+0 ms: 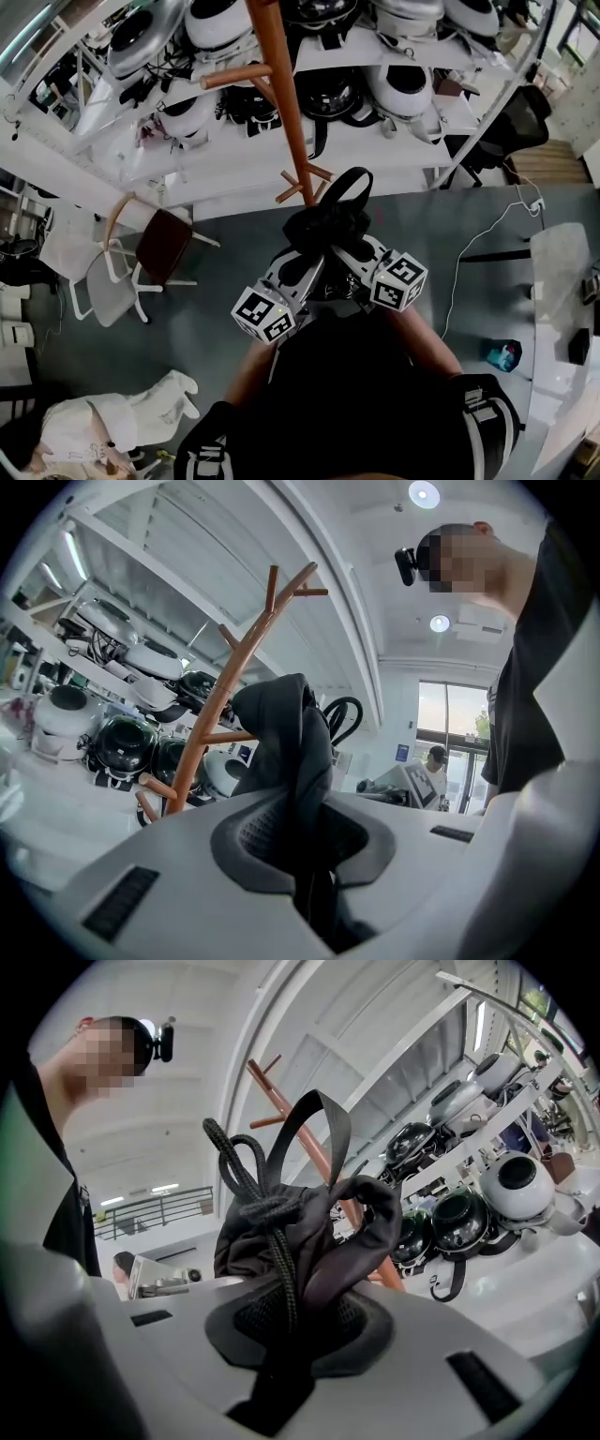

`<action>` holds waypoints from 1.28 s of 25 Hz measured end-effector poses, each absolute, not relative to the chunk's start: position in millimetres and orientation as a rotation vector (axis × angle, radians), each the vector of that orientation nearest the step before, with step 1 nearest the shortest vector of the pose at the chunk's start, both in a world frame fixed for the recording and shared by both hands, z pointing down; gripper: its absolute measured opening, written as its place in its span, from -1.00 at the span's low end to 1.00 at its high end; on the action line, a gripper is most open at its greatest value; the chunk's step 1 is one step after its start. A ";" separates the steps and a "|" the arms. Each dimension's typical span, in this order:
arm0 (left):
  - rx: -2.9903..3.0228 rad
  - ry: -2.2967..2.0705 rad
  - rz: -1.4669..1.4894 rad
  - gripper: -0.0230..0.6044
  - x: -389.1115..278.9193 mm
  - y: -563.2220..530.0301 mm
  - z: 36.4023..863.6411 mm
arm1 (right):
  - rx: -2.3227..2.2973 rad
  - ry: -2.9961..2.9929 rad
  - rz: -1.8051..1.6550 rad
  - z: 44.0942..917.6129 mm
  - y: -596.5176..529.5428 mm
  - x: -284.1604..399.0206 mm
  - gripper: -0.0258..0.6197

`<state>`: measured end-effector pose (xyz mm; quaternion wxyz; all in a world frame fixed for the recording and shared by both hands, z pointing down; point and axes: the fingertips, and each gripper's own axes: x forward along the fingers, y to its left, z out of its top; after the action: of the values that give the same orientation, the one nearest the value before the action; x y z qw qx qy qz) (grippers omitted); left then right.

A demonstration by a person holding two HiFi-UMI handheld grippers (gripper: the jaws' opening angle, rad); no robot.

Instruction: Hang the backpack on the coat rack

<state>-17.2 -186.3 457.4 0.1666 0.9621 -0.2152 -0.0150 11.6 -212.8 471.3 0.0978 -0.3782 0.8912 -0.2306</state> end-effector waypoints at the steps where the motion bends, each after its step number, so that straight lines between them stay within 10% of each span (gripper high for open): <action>1: 2.730 -0.627 -0.046 -0.77 -15.0 -189.3 458.7 | -1.107 2.651 -0.687 472.5 -216.3 13.3 -0.67; 32: 2.601 -0.746 -0.049 -0.77 47.3 -268.2 491.5 | -0.963 2.864 -0.736 501.8 -299.6 71.4 -0.68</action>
<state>47.3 -268.2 491.5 0.2161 0.9384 -0.2692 -0.0179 71.4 -299.6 501.8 0.0160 -0.3096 0.9208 -0.2368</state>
